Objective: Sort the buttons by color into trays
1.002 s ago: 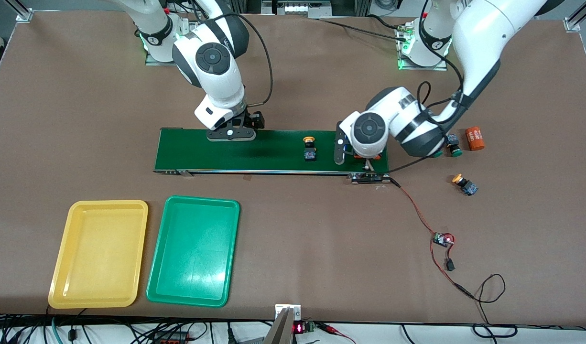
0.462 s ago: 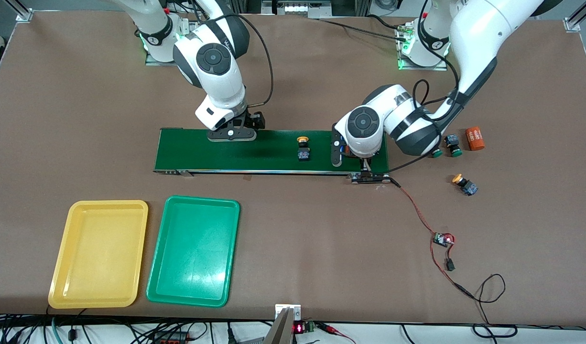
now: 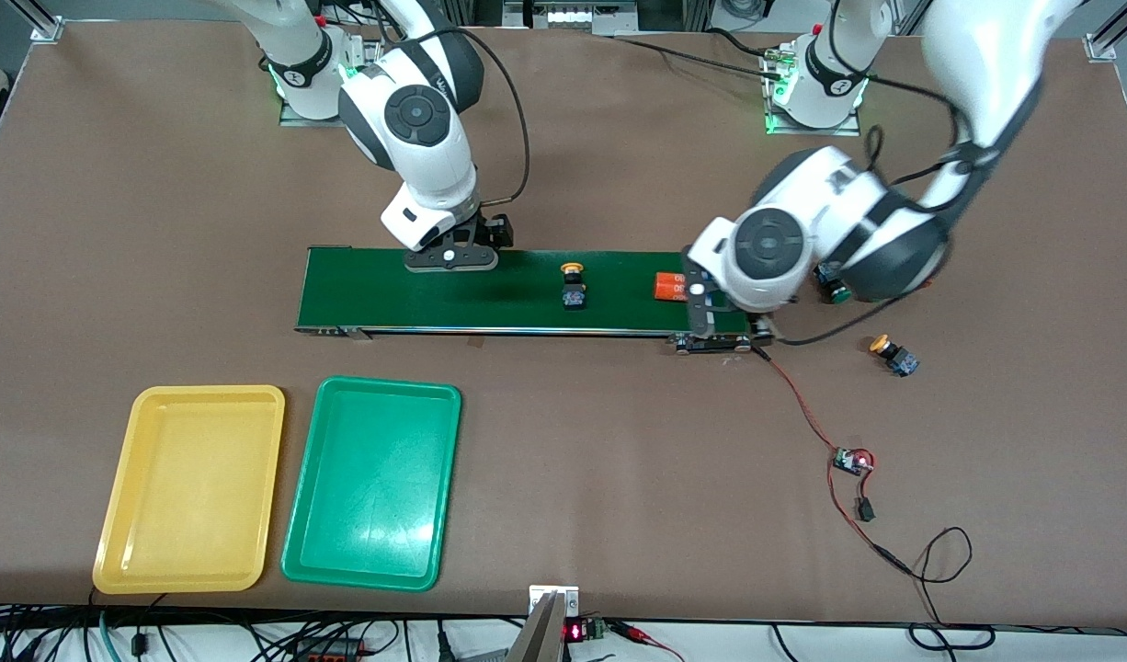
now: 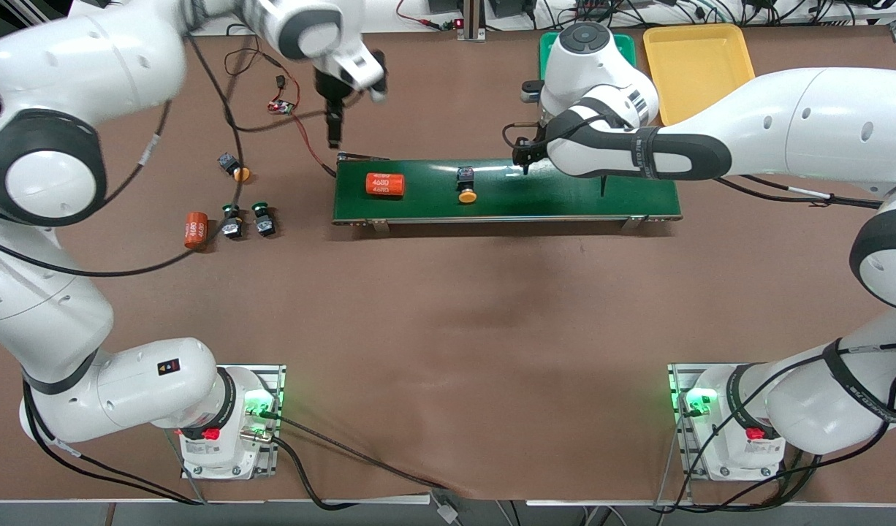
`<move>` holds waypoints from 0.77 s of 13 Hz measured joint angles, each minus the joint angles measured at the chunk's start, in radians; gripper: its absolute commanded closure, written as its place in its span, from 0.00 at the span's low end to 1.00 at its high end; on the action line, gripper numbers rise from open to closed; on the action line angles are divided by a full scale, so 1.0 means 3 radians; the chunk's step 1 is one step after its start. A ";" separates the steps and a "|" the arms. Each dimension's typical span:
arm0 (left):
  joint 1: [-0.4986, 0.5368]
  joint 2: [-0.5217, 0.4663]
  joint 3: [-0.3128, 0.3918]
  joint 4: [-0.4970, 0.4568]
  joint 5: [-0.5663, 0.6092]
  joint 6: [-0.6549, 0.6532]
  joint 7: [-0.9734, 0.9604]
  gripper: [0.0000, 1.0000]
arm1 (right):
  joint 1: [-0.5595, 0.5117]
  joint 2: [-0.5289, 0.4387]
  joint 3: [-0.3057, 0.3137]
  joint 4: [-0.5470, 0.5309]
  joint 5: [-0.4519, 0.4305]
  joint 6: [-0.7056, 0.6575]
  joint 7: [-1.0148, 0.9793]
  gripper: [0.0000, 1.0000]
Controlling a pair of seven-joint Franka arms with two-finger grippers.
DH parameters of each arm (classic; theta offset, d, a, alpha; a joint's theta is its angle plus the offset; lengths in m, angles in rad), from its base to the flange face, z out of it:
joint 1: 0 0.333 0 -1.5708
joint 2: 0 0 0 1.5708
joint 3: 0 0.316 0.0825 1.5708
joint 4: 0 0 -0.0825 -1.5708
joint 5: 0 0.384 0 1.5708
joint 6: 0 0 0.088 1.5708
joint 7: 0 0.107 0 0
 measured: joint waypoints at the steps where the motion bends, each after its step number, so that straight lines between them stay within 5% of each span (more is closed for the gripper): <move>1: 0.0119 -0.0030 -0.0056 0.0085 -0.0014 -0.0118 0.0002 0.00 | 0.0052 0.0052 0.0001 0.0055 0.0000 0.0000 0.0111 0.00; 7: 0.0523 -0.0105 -0.0095 0.0218 -0.0023 -0.0208 -0.0617 0.00 | 0.0306 0.0497 -0.0010 0.0491 -0.0001 0.0000 0.0393 0.00; 10: 0.0606 -0.0103 -0.0074 0.0298 -0.0022 -0.0127 -0.1524 0.00 | 0.0347 0.0655 -0.0043 0.0673 -0.0001 0.0000 0.0459 0.00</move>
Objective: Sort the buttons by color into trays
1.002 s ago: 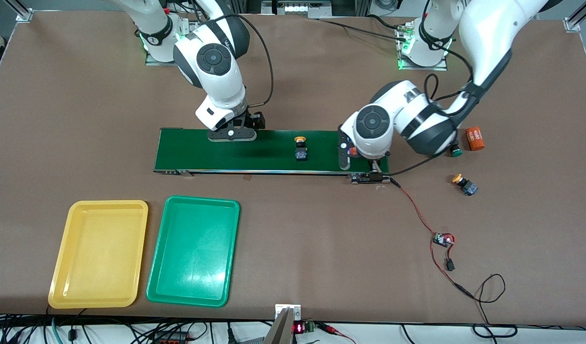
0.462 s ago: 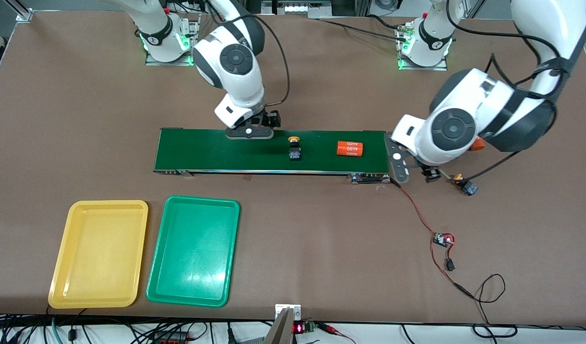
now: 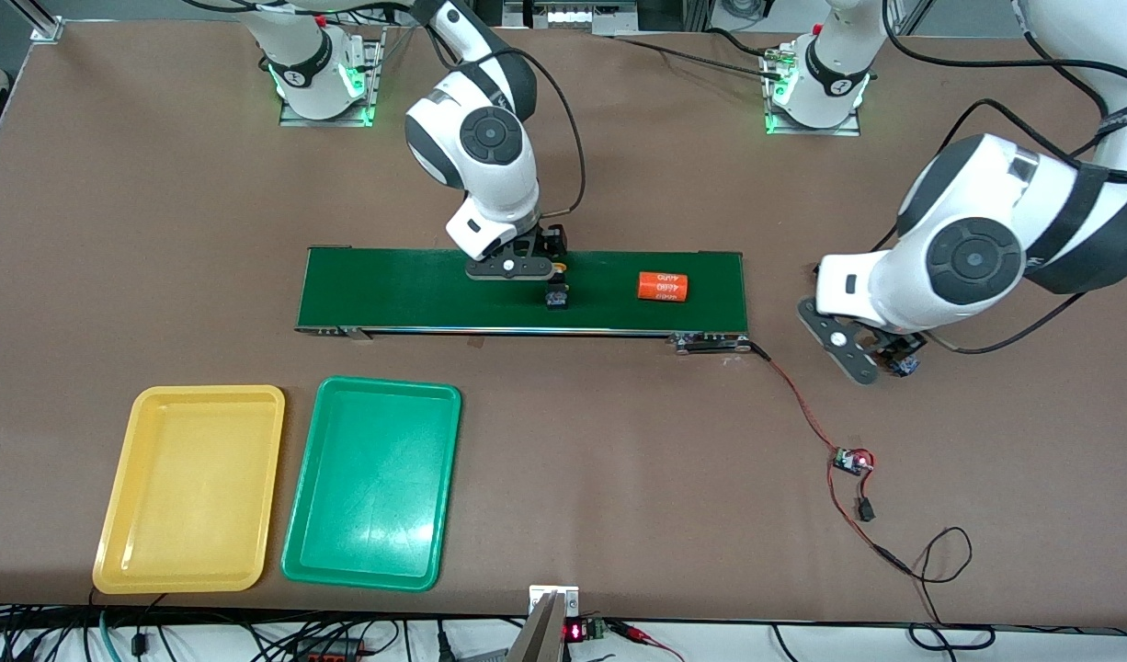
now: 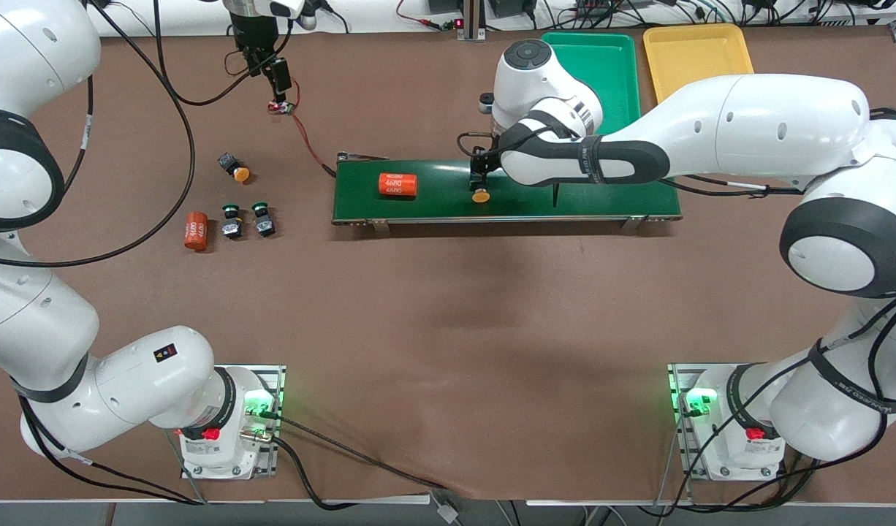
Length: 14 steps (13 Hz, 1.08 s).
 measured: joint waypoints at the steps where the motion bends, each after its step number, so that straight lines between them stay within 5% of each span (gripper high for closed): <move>1: 0.0001 0.0019 0.0032 -0.0009 0.0000 0.0091 -0.0391 0.00 | 0.0014 0.0038 -0.0016 0.0039 0.0000 0.0000 0.0018 0.00; 6: -0.0007 0.0243 0.0689 -0.0034 0.0061 0.0585 -0.0981 0.00 | 0.0061 0.0234 -0.0091 0.0215 0.0000 0.0003 0.0051 0.00; 10: -0.0018 0.0562 0.0871 -0.0055 0.0174 0.0728 -0.1140 0.00 | 0.0094 0.0398 -0.0122 0.0297 0.0000 0.0006 0.0052 0.00; 12: -0.0006 0.0592 0.1021 -0.0055 0.0173 0.0831 -0.1518 0.00 | 0.0098 0.0443 -0.0140 0.0303 -0.0003 0.0007 0.0052 0.19; 14: 0.0007 0.0653 0.1066 -0.0066 0.0173 0.0847 -0.2275 0.00 | 0.0098 0.0472 -0.0155 0.0303 -0.0045 0.0008 0.0051 0.58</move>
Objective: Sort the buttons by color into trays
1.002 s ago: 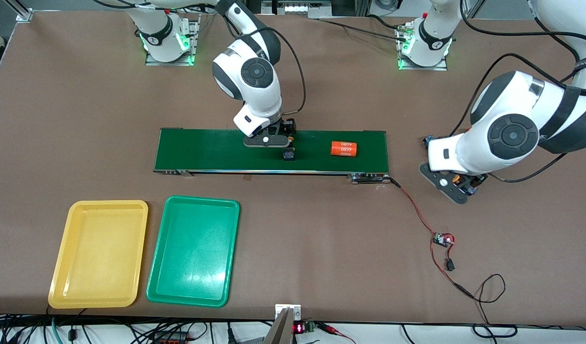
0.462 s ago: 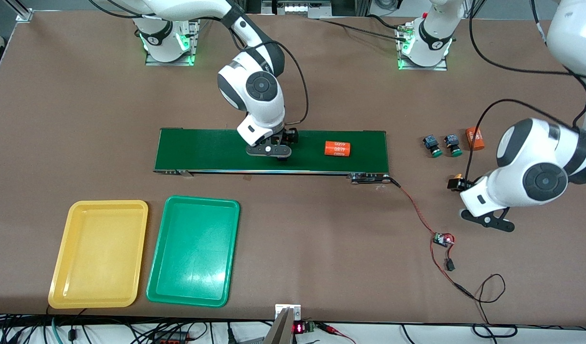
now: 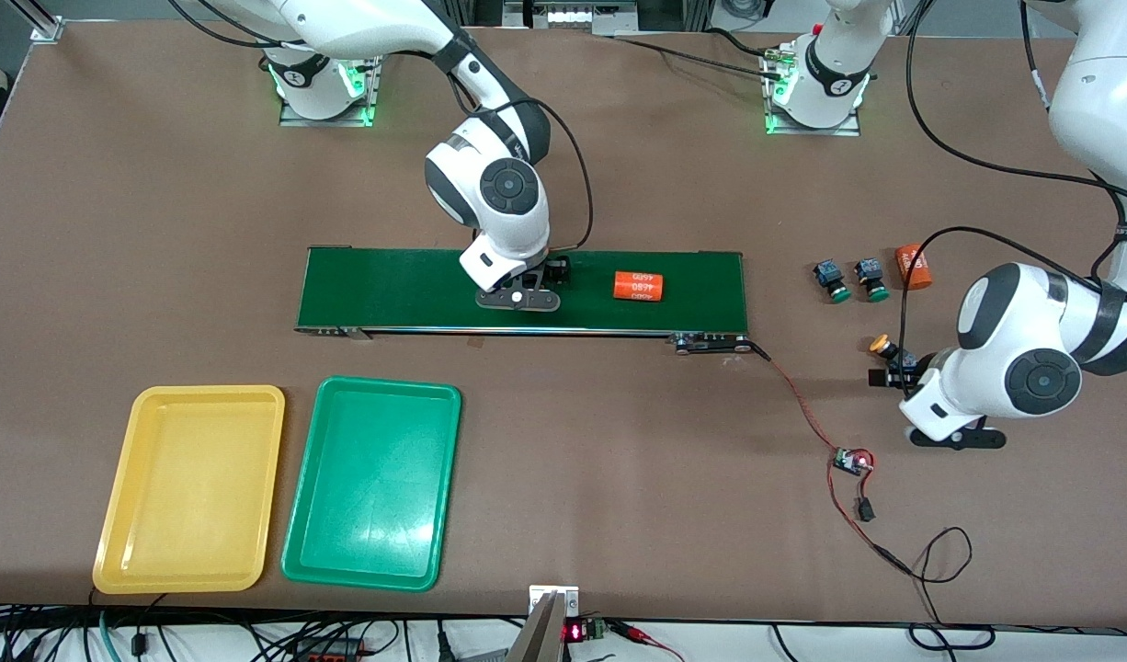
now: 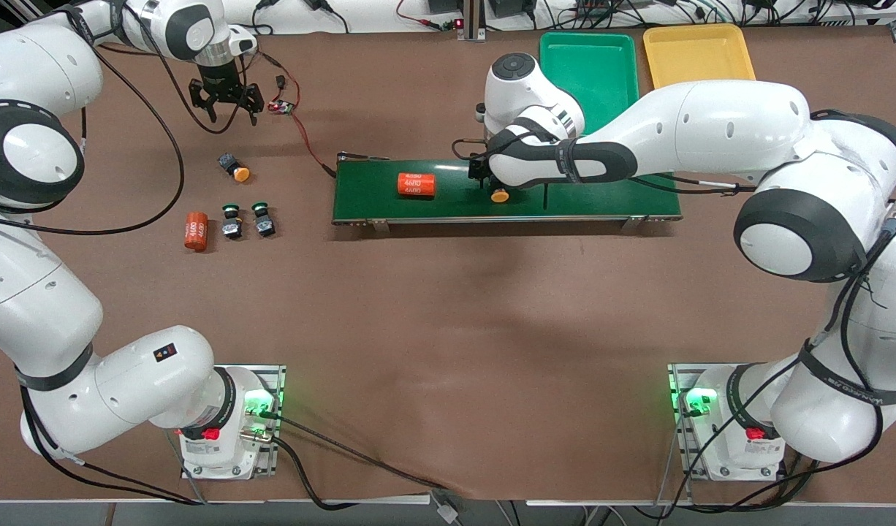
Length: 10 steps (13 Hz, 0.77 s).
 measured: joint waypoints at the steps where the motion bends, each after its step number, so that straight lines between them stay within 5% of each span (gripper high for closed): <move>1: -0.0002 0.0047 0.0014 -0.0015 0.0001 -0.0001 -0.0287 0.00 | 0.0000 0.0009 -0.0004 0.0000 -0.0041 0.0000 0.0000 0.77; 2: -0.0004 0.0091 0.0062 -0.0032 0.0004 -0.0001 -0.0438 0.00 | 0.0001 0.0018 -0.0011 0.0001 -0.0073 0.0000 0.0000 0.93; 3: -0.0006 0.0119 0.0150 -0.0043 0.0005 -0.0001 -0.0501 0.00 | 0.0001 0.0025 -0.0023 0.0003 -0.0080 0.0001 0.0000 0.98; 7: 0.0181 0.0145 0.0314 -0.0054 0.0005 0.0009 -0.0714 0.02 | 0.0000 0.0032 -0.0118 0.0149 -0.0081 -0.0065 -0.0002 1.00; 10: 0.0203 0.0144 0.0292 -0.0311 0.0005 0.0281 -0.1287 0.03 | -0.0001 0.0022 -0.0303 0.0474 -0.0081 -0.0556 -0.0270 1.00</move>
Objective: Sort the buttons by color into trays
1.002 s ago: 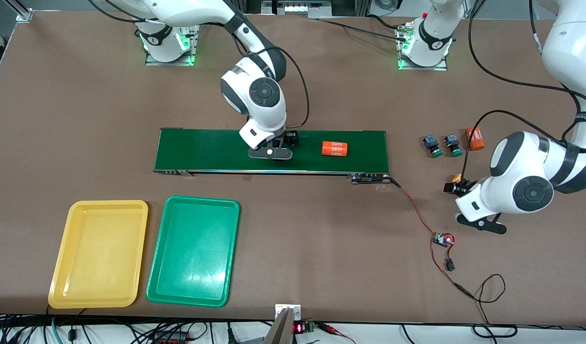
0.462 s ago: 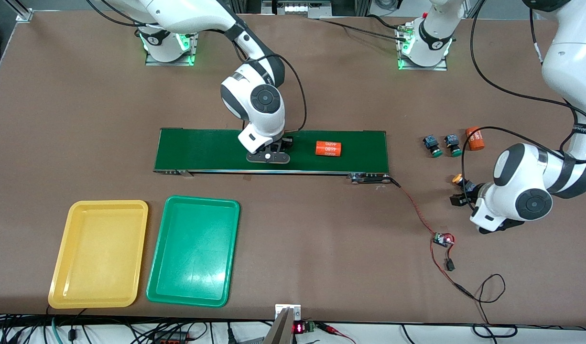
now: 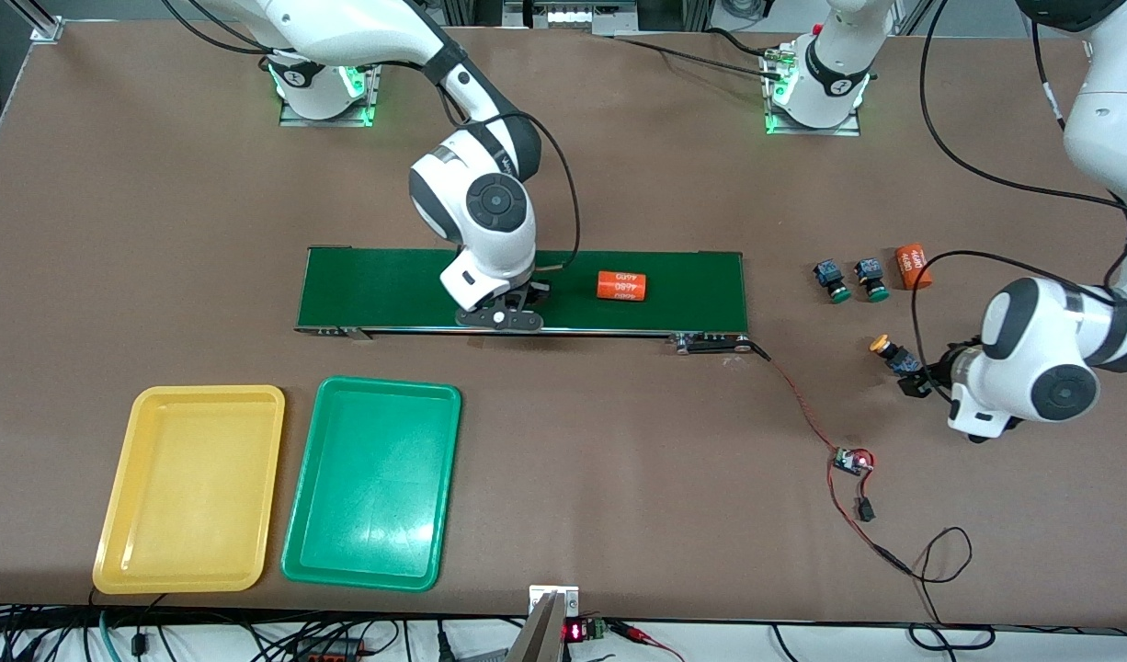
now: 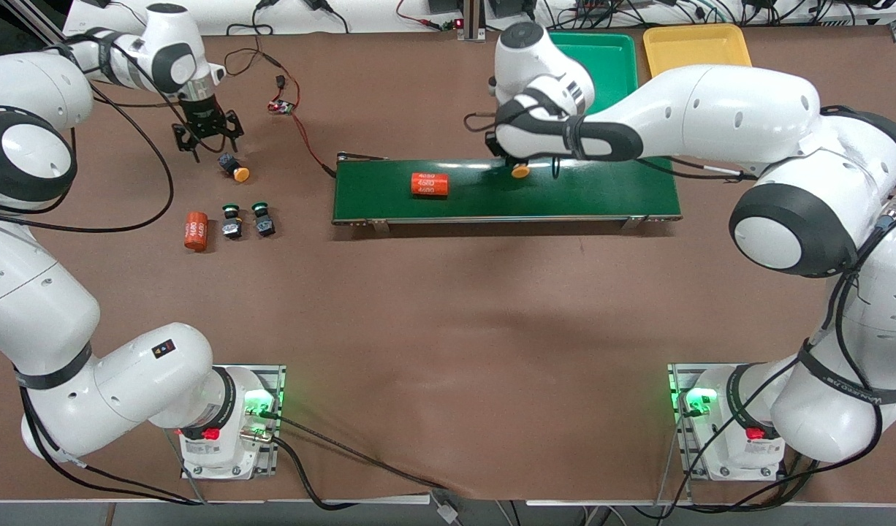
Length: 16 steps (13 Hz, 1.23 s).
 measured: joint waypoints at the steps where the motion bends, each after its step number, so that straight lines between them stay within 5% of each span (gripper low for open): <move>1: -0.0001 -0.0003 -0.0007 -0.0090 0.0000 0.0121 -0.0094 0.09 | -0.0004 -0.0017 -0.0114 0.0151 0.0000 -0.0221 -0.0219 0.99; 4: 0.0084 -0.0017 -0.0013 -0.0301 0.0000 0.0400 -0.0147 0.62 | -0.0100 -0.0152 -0.0569 0.0424 0.0133 -0.0587 -0.1085 0.99; 6: 0.0117 -0.0038 -0.0049 -0.0353 0.0000 0.0431 -0.0147 0.82 | -0.0290 -0.0240 -0.0786 0.0439 0.0200 -0.0693 -0.1768 0.98; 9: 0.0256 -0.0077 -0.0345 -0.0377 0.0000 0.0239 -0.0171 0.85 | -0.0698 -0.0257 -0.0921 0.0437 0.0203 -0.0730 -0.2672 0.98; 13: 0.0600 -0.0101 -0.1337 -0.0381 -0.0001 -0.0286 -0.0328 0.85 | -0.1306 -0.0146 -0.0965 0.0425 0.0119 -0.0518 -0.3591 0.98; 16: 0.0482 -0.0106 -0.1979 -0.0437 -0.0031 -0.0461 -0.0423 0.86 | -0.1559 0.0105 -0.0969 0.0407 -0.0017 -0.0045 -0.3700 0.98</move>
